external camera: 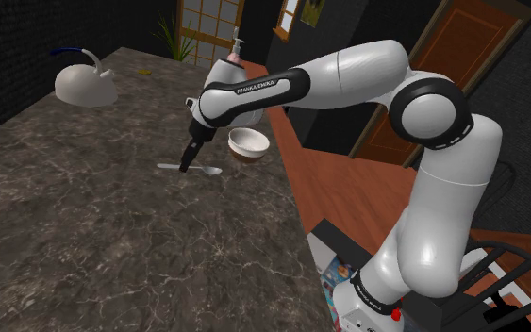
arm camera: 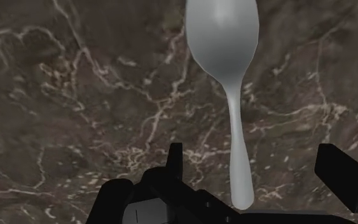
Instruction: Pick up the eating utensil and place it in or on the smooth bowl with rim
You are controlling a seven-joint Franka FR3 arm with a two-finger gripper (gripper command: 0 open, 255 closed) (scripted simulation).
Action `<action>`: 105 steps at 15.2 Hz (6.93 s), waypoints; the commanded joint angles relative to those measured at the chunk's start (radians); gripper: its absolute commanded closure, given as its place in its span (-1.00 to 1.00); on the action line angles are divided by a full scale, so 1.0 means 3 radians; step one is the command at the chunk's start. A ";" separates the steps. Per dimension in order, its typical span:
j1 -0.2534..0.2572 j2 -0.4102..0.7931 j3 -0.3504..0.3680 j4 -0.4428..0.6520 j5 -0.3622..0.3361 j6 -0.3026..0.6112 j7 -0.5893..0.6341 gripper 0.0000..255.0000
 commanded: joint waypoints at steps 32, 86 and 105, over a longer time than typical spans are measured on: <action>0.0009 -0.0236 -0.0026 0.0242 -0.0084 -0.0466 0.0136 1.00; -0.0773 -0.0562 -0.0555 -0.0078 0.0164 -0.0800 -0.1250 1.00; -0.0814 -0.0716 -0.0599 0.0136 0.0092 -0.1171 -0.1204 -1.00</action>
